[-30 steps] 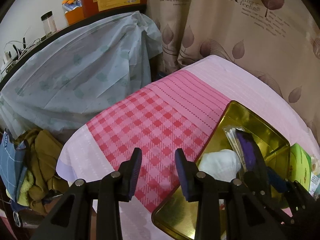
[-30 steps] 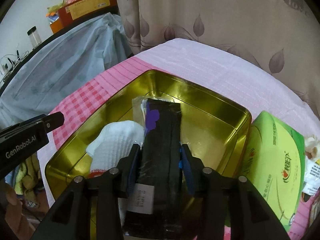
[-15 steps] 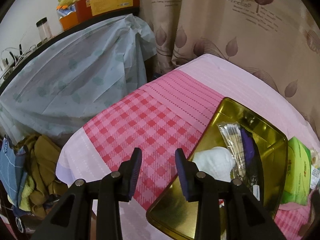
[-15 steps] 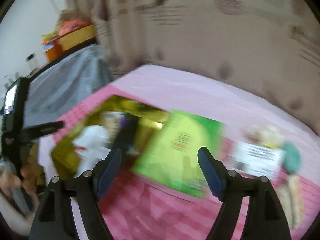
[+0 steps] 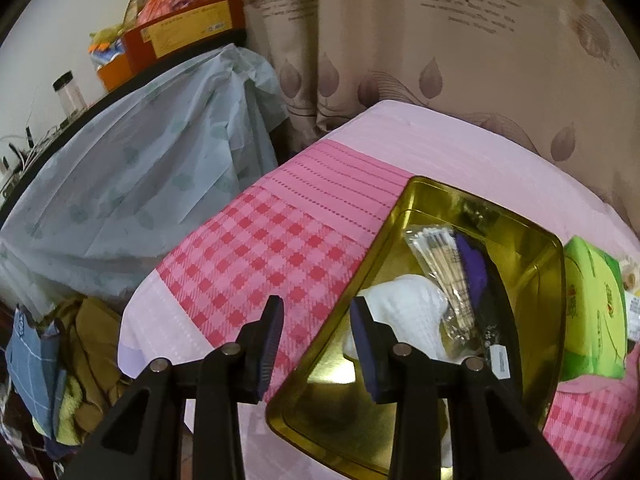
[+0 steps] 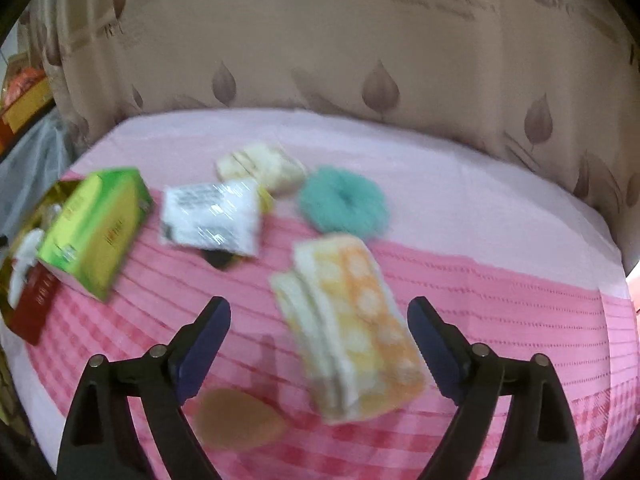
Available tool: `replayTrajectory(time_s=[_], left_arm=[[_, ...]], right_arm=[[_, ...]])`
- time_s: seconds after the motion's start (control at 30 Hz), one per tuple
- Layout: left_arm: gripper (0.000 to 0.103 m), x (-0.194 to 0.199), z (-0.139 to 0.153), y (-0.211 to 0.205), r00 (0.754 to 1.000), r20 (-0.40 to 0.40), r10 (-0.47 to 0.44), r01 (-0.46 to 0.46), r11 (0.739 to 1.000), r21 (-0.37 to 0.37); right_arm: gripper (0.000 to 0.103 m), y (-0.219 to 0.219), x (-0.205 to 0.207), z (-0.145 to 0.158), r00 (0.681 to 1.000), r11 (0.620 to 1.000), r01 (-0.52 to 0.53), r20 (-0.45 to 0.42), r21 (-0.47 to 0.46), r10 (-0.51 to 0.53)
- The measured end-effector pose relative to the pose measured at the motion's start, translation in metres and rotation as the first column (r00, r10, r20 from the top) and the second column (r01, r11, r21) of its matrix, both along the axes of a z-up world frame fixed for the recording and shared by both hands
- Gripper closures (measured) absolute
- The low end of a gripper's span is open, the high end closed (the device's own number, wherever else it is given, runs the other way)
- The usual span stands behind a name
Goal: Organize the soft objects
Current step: 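Grasp the orange-and-white folded towel with the right gripper and lift it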
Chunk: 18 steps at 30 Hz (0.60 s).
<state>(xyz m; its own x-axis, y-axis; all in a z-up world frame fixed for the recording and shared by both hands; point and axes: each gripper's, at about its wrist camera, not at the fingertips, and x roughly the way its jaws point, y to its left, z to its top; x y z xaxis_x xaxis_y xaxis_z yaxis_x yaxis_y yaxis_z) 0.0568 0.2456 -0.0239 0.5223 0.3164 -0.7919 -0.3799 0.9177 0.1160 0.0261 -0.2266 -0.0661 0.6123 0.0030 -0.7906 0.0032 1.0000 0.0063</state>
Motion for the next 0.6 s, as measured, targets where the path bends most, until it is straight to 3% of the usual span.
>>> replayTrajectory(time_s=[0.2, 0.33, 0.4, 0.47, 0.5, 0.6], left_arm=[[0.068, -0.004, 0.005, -0.035, 0.993, 0.005, -0.121, 0.121, 0.992, 0.038], [0.068, -0.014, 0.012, -0.077, 0.968, 0.012, -0.252, 0.25, 0.964, 0.09], [0.064, -0.021, 0.015, -0.101, 0.944, 0.014, -0.329, 0.327, 0.94, 0.096], [0.058, -0.028, 0.017, -0.13, 0.909, 0.021, -0.416, 0.413, 0.907, 0.086], [0.057, -0.031, 0.017, -0.143, 0.891, 0.026, -0.454, 0.451, 0.889, 0.076], [0.057, -0.037, 0.015, -0.184, 0.836, 0.026, -0.548, 0.545, 0.836, 0.068]], right_arm=[[0.015, -0.023, 0.002, -0.027, 1.0, 1.0, 0.001, -0.028, 0.012, -0.001], [0.015, -0.027, 0.008, -0.038, 0.999, 1.0, -0.01, -0.031, 0.022, 0.011], [0.021, -0.029, 0.01, -0.042, 1.0, 0.999, -0.013, -0.026, 0.04, 0.014], [0.034, -0.033, 0.01, -0.042, 1.0, 0.998, -0.002, -0.004, 0.059, 0.002], [0.046, -0.034, 0.009, -0.04, 1.0, 0.998, -0.002, 0.002, 0.066, 0.002], [0.057, -0.038, 0.003, -0.041, 1.0, 0.999, -0.003, 0.006, 0.045, 0.003]])
